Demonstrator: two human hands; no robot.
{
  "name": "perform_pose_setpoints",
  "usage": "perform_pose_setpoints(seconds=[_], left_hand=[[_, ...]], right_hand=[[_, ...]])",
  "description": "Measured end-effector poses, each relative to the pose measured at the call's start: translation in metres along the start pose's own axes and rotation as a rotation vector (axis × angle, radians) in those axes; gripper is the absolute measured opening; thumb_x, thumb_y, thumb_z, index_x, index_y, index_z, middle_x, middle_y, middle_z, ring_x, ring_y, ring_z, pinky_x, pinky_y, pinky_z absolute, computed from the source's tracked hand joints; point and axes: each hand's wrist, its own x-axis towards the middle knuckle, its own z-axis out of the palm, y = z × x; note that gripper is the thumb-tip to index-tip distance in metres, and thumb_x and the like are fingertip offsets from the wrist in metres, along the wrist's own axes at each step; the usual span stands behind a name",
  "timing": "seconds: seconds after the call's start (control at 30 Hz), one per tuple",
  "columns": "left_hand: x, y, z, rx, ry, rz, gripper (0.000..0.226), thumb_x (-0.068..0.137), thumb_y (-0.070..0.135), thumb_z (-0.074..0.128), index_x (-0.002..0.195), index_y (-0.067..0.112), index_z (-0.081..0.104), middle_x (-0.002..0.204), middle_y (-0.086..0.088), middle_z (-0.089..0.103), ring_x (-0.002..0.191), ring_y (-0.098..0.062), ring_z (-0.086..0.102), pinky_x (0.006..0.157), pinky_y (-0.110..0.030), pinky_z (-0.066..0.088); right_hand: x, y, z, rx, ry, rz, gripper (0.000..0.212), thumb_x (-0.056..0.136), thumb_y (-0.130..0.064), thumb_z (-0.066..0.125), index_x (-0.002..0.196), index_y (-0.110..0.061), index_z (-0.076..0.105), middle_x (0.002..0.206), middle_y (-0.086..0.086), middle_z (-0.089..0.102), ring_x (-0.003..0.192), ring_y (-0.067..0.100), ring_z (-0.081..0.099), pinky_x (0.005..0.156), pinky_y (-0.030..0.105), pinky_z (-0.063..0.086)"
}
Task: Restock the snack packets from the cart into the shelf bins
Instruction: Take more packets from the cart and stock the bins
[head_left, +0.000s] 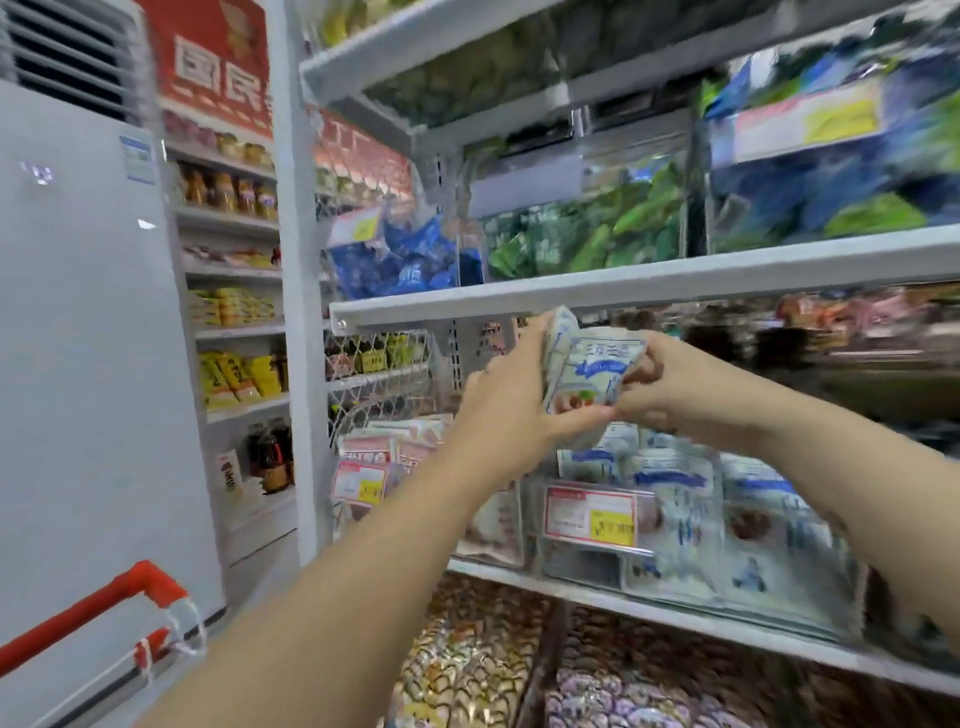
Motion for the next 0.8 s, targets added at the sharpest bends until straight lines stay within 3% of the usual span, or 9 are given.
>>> perform_pose_setpoints(seconds=[0.1,0.23,0.3,0.37,0.5,0.57,0.63,0.7,0.8], left_hand=[[0.017,0.006,0.019,0.276,-0.038,0.005,0.108,0.073,0.077,0.066,0.155,0.035,0.011,0.138,0.004,0.061,0.122,-0.024,0.058,0.107,-0.048,0.039],[0.025,0.005,0.034,0.368,-0.172,-0.061,0.110,0.073,0.082,0.060,0.156,0.030,0.010,0.142,0.000,0.058,0.135,-0.026,0.048,0.121,-0.057,0.012],[0.028,0.003,0.036,0.387,-0.210,-0.090,0.111,0.073,0.086,0.056,0.157,0.030,0.009,0.142,-0.004,0.057,0.141,-0.029,0.040,0.120,-0.063,0.000],[0.030,0.001,0.039,0.324,-0.283,-0.153,0.111,0.073,0.088,0.052,0.157,0.030,0.009,0.145,-0.005,0.055,0.147,-0.029,0.031,0.115,-0.066,-0.015],[0.029,-0.007,0.042,0.449,-0.470,-0.186,0.112,0.072,0.095,0.041,0.156,0.022,0.022,0.155,-0.007,0.042,0.152,-0.030,0.017,0.105,-0.071,-0.027],[0.025,-0.009,0.042,0.509,-0.511,-0.186,0.107,0.071,0.092,0.047,0.152,0.023,0.033,0.158,-0.007,0.038,0.154,-0.029,0.010,0.105,-0.073,-0.026],[0.024,-0.006,0.042,0.534,-0.514,-0.199,0.106,0.069,0.090,0.054,0.151,0.027,0.035,0.158,-0.005,0.035,0.153,-0.032,0.007,0.105,-0.076,-0.022],[0.026,0.000,0.039,0.623,-0.520,-0.210,0.110,0.069,0.088,0.058,0.153,0.022,0.031,0.159,-0.007,0.025,0.152,-0.035,0.003,0.106,-0.079,-0.017],[0.031,0.006,0.032,0.692,-0.519,-0.221,0.122,0.069,0.080,0.067,0.160,0.022,0.009,0.159,-0.008,0.012,0.151,-0.038,-0.001,0.107,-0.079,-0.015]], right_hand=[[0.010,0.013,-0.020,0.121,-0.053,0.142,0.052,0.069,0.018,0.064,0.117,0.000,0.061,0.108,0.019,0.073,0.099,0.026,0.069,0.082,0.032,0.051],[0.014,0.021,-0.037,0.181,-0.102,0.327,0.033,0.067,0.019,0.066,0.094,0.002,0.065,0.102,0.027,0.069,0.093,0.036,0.062,0.093,0.039,0.050],[0.015,0.019,-0.040,0.145,-0.107,0.379,0.018,0.073,0.015,0.063,0.080,-0.001,0.067,0.086,0.023,0.063,0.075,0.028,0.063,0.072,0.032,0.058],[0.014,0.017,-0.042,0.104,-0.125,0.415,0.015,0.069,0.006,0.066,0.063,-0.007,0.065,0.067,0.013,0.045,0.058,0.019,0.047,0.053,0.024,0.049],[0.012,0.020,-0.042,-0.066,-0.101,0.496,0.012,0.079,-0.015,0.074,0.084,-0.006,0.068,0.065,0.006,0.061,0.056,0.015,0.055,0.058,0.028,0.047],[0.015,0.023,-0.041,-0.318,-0.094,0.478,0.033,0.076,-0.035,0.082,0.100,-0.016,0.072,0.095,0.004,0.071,0.084,0.019,0.063,0.081,0.038,0.052],[0.015,0.017,-0.034,-0.558,-0.080,0.414,0.031,0.081,-0.044,0.078,0.103,-0.025,0.068,0.113,0.001,0.067,0.105,0.018,0.059,0.100,0.042,0.045],[0.015,0.012,-0.029,-0.643,-0.079,0.377,0.025,0.084,-0.047,0.075,0.097,-0.028,0.065,0.111,-0.002,0.065,0.107,0.015,0.058,0.101,0.038,0.044],[0.017,0.013,-0.022,-0.808,-0.100,0.355,0.043,0.080,-0.060,0.072,0.096,-0.021,0.066,0.098,-0.007,0.066,0.092,0.013,0.060,0.081,0.031,0.046]])
